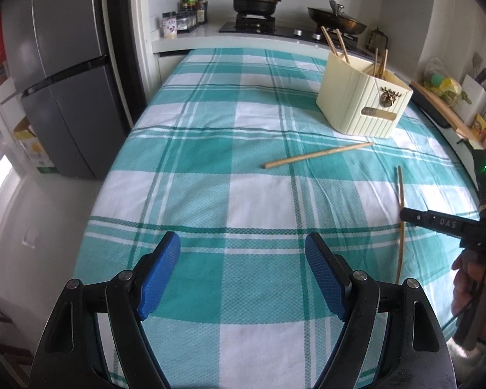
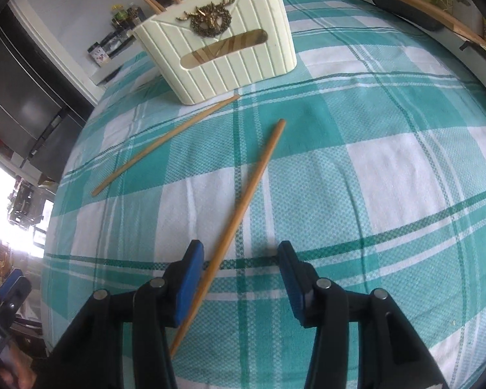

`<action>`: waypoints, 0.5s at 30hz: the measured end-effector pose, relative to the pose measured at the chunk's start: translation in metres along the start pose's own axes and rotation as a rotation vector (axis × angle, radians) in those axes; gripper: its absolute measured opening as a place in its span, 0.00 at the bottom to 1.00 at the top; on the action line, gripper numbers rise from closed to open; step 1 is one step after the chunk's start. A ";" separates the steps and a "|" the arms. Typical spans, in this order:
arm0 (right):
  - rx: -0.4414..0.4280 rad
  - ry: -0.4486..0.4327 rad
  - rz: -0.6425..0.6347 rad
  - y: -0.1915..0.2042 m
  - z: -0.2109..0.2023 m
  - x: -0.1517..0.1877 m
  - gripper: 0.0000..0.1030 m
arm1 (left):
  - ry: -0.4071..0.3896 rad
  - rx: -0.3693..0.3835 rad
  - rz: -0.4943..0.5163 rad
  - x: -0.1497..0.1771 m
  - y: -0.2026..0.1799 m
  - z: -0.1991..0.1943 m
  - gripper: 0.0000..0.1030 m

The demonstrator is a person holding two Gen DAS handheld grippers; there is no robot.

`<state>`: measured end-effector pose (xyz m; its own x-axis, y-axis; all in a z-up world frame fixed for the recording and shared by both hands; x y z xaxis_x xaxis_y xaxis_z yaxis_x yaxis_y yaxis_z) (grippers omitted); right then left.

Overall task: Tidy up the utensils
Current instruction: 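Move both open tools back toward the last chopsticks on the cloth, then close the right tool on a chopstick while the left tool lowers toward another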

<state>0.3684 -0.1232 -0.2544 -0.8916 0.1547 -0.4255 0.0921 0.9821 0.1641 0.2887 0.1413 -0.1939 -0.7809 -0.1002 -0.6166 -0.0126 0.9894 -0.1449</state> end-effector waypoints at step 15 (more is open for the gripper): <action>0.138 -0.175 -0.312 0.020 0.000 0.004 0.17 | 0.021 -0.072 0.096 -0.009 -0.003 0.013 0.79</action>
<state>0.3672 -0.1027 -0.2528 -0.7980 -0.1502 -0.5836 -0.1027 0.9882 -0.1138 0.3040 0.1378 -0.1974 -0.7937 -0.0028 -0.6083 0.0191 0.9994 -0.0296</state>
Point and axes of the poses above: each gripper's, at about its wrist camera, not at the fingertips, and z roughly the way its jaws point, y to its left, x to its underside, the point moved 8 cm from there along z, roughly the way its jaws point, and after that the axes turned 6 degrees about x, right-handed, at the moved point
